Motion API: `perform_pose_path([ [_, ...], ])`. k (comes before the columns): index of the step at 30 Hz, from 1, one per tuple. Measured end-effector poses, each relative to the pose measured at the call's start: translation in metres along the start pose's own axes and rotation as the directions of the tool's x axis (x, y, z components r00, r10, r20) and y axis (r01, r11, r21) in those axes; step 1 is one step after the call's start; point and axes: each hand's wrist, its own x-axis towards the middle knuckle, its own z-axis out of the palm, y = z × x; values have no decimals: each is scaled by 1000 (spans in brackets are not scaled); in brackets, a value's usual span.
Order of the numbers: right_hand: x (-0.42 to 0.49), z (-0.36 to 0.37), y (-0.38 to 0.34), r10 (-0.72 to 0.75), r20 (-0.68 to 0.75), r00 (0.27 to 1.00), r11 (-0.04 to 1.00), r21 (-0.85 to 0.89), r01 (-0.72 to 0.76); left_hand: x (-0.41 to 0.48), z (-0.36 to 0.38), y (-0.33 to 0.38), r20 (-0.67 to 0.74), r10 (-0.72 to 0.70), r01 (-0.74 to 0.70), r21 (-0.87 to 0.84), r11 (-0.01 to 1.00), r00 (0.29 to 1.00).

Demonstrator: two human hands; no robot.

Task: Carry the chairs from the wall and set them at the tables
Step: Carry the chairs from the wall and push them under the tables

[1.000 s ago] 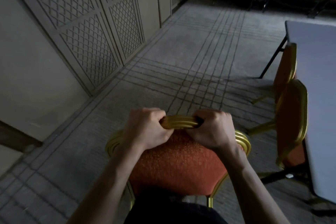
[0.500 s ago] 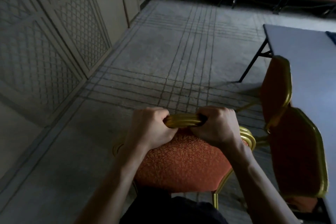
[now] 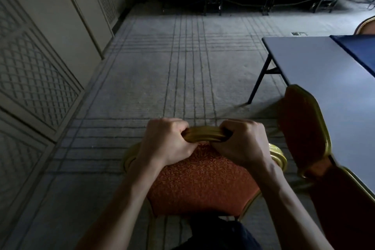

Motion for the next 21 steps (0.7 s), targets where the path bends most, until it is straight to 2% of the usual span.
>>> perform_pose_path([
  [3,54,28,46,46,40,998,999,0,-46,62,39,-28,44,-6,6,-4,1000,999],
  [8,137,52,97,80,22,997,997,-15,-79,157,80,-65,53,4,-3,-12,1000,999],
  [15,248,100,177,180,-20,984,982,-56,-180,300,154,-130,120,100,-87,-109,990,988],
  [21,321,143,214,263,-50,963,953,-140,-268,391,212,-189,196,181,-147,-175,974,964],
])
